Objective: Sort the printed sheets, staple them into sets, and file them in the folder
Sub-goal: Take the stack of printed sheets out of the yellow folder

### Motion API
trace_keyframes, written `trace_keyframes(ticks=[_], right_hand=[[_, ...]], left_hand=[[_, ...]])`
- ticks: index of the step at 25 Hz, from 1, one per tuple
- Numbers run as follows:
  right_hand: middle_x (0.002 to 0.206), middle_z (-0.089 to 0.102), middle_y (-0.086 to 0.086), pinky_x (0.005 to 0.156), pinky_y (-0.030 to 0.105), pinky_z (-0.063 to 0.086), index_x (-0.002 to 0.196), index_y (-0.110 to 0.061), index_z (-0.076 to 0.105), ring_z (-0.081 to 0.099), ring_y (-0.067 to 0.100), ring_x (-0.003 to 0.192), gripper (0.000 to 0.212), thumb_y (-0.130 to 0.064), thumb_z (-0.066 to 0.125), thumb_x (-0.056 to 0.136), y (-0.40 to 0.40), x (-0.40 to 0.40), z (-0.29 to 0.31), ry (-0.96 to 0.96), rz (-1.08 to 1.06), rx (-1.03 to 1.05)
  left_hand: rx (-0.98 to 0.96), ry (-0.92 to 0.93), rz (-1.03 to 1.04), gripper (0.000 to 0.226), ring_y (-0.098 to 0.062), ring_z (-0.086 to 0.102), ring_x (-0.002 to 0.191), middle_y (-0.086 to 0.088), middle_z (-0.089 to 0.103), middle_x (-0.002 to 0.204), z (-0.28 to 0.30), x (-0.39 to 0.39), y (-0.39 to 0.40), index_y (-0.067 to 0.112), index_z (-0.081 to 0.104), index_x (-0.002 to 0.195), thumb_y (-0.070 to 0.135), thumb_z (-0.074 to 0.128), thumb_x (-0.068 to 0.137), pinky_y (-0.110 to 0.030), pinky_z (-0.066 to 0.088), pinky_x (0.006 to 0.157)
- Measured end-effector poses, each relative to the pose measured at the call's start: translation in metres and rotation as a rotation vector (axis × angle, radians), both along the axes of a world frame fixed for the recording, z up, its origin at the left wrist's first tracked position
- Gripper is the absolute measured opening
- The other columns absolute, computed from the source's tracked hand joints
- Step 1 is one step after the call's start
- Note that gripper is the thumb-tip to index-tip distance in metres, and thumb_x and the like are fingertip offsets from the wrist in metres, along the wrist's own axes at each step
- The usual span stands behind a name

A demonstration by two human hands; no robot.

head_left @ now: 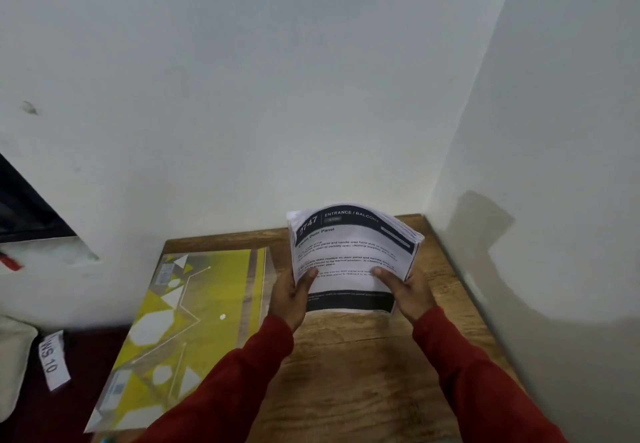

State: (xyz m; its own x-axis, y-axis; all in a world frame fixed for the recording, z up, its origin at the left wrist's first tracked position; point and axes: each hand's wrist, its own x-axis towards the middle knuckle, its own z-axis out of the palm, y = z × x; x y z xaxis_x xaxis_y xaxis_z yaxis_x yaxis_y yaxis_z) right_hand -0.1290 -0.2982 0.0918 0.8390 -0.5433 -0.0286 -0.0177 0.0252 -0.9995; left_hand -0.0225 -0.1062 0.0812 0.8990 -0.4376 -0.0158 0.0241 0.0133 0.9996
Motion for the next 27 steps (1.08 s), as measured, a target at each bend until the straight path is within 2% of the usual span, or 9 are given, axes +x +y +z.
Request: trace_keyframes(ticks=[2,5,7,10,13,16,18,20,27], right_hand=[[0.097,0.075,0.0,0.076,0.029,0.058,0.101,-0.022,0.068,0.071,0.019,0.094,0.016,-0.016,0.069,0.086,0.003,-0.001,-0.01,0.039,-0.01,0.032],[0.101,0.075,0.0,0.082,0.037,0.058,0.108,-0.018,0.068,0.071,0.022,0.097,0.024,-0.022,0.072,0.085,0.004,0.0,-0.017,0.076,-0.05,0.062],[0.105,0.074,0.003,0.085,0.04,0.057,0.114,-0.014,0.066,0.071,0.022,0.096,0.03,-0.017,0.073,0.084,-0.001,0.004,-0.009,0.071,-0.031,0.072],[0.112,0.072,0.011,0.089,0.042,0.055,0.118,-0.006,0.064,0.069,0.028,0.101,0.038,-0.007,0.073,0.081,-0.006,0.008,0.006,0.028,0.067,0.218],[0.112,0.071,0.012,0.088,0.041,0.055,0.118,-0.005,0.065,0.069,0.029,0.101,0.039,-0.006,0.073,0.08,-0.002,0.013,0.018,0.051,0.125,0.248],[0.111,0.072,0.01,0.085,0.037,0.057,0.113,-0.008,0.067,0.071,0.025,0.097,0.033,-0.005,0.072,0.081,0.004,0.02,0.031,0.058,0.107,0.199],[0.113,0.071,0.009,0.088,0.038,0.056,0.118,-0.007,0.064,0.07,0.027,0.1,0.035,-0.006,0.07,0.084,0.006,0.024,0.042,0.038,0.126,0.216],[0.116,0.07,0.01,0.087,0.038,0.056,0.123,-0.006,0.061,0.069,0.028,0.103,0.038,-0.006,0.067,0.086,0.007,0.027,0.052,0.021,0.178,0.241],[0.118,0.069,0.012,0.085,0.04,0.055,0.127,-0.006,0.058,0.067,0.032,0.106,0.037,-0.005,0.062,0.09,0.024,0.033,0.068,-0.046,0.207,0.242]], left_hand=[[0.043,0.043,-0.009,0.016,-0.022,0.069,0.1,-0.005,0.071,0.109,-0.004,-0.001,-0.001,0.026,0.06,0.109,0.02,0.059,0.094,-0.034,0.058,0.081],[0.095,0.098,-0.015,0.012,-0.024,0.069,0.098,-0.004,0.072,0.108,0.003,0.003,-0.003,0.026,0.061,0.106,0.024,0.059,0.094,-0.031,0.058,0.078],[0.086,0.117,-0.049,0.013,-0.018,0.071,0.095,-0.005,0.071,0.11,0.014,0.009,-0.001,0.026,0.063,0.106,0.02,0.06,0.095,-0.03,0.058,0.079],[0.008,0.206,-0.076,0.019,-0.001,0.07,0.081,-0.002,0.069,0.111,0.028,0.019,0.007,0.015,0.063,0.111,0.009,0.061,0.093,-0.017,0.056,0.069],[-0.064,0.314,-0.117,0.025,-0.013,0.072,0.091,-0.007,0.071,0.114,0.028,0.02,0.011,0.018,0.062,0.113,0.01,0.064,0.09,-0.026,0.058,0.078],[-0.055,0.262,-0.043,0.027,-0.007,0.072,0.078,0.003,0.075,0.093,0.035,0.021,0.015,0.024,0.056,0.098,-0.001,0.064,0.088,-0.026,0.059,0.075],[-0.013,0.216,-0.032,0.023,-0.019,0.072,0.089,-0.006,0.073,0.104,0.042,0.03,0.018,0.019,0.063,0.101,0.004,0.07,0.085,-0.042,0.057,0.088],[0.007,0.183,-0.024,0.024,-0.028,0.07,0.097,-0.012,0.072,0.109,0.046,0.04,0.023,0.012,0.068,0.105,0.009,0.073,0.082,-0.049,0.053,0.093],[-0.07,0.104,0.01,0.021,-0.027,0.07,0.098,-0.003,0.073,0.107,0.061,0.054,0.035,0.018,0.067,0.104,0.012,0.071,0.085,-0.042,0.056,0.087]])
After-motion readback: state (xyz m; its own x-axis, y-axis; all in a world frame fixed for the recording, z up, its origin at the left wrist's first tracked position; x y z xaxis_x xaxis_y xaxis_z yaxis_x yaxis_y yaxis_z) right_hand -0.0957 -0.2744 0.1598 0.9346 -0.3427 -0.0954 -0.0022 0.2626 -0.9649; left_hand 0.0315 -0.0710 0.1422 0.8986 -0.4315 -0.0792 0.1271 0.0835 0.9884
